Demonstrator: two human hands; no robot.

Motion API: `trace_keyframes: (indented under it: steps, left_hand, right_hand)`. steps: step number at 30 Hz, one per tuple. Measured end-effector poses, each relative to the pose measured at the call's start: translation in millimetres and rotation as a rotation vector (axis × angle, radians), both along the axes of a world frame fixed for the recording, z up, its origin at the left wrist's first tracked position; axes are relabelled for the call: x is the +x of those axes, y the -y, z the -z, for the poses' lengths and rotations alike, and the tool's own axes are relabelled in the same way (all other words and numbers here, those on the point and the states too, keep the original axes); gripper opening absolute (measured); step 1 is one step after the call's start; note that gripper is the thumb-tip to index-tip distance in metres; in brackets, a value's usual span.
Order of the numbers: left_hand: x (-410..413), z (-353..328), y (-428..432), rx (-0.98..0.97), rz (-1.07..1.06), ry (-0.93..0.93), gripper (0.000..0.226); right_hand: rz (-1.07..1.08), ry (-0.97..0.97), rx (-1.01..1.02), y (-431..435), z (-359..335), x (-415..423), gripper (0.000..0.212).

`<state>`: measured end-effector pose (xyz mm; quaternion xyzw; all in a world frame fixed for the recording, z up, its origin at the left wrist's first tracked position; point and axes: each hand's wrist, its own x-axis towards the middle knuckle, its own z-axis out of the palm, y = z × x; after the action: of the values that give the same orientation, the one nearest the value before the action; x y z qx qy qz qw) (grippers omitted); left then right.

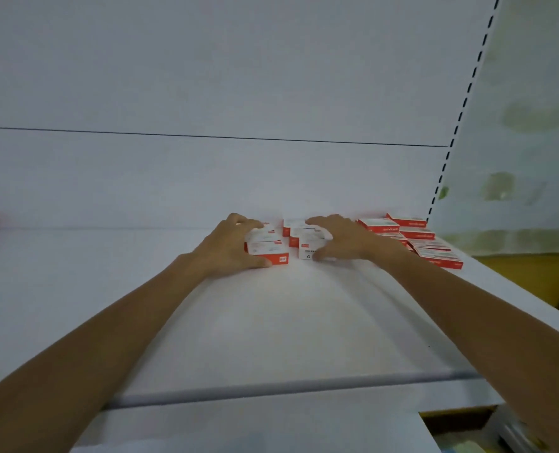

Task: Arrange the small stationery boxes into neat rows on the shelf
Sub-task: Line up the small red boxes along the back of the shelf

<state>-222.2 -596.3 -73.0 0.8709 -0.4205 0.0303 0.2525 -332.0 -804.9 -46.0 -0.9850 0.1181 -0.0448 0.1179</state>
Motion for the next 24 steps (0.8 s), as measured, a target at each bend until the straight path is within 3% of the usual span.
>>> trace_keyframes:
  steps: [4, 9, 14, 17, 20, 24]
  left_hand:
    - [6, -1, 8, 0.098, -0.158, -0.033, 0.085]
    - [8, 2, 16, 0.033, -0.157, -0.073, 0.079]
    - [6, -1, 9, 0.068, -0.146, -0.108, 0.082]
    - [6, -4, -12, 0.07, -0.165, -0.067, 0.078]
    - [7, -6, -51, 0.013, -0.228, -0.082, 0.065]
    - [6, -9, -127, -0.05, -0.331, -0.064, 0.047]
  right_hand:
    - [-0.024, -0.097, 0.169, 12, -3, 12, 0.075]
    - [-0.06, -0.118, 0.278, 8, 3, 29, 0.082]
    - [-0.097, -0.127, 0.274, 8, 4, 41, 0.09]
    - [-0.102, -0.117, 0.159, -2, 3, 47, 0.09]
    - [-0.144, 0.064, 0.001, -30, -5, 55, 0.082]
    - [-0.335, 0.308, 0.001, -110, -15, 77, 0.062]
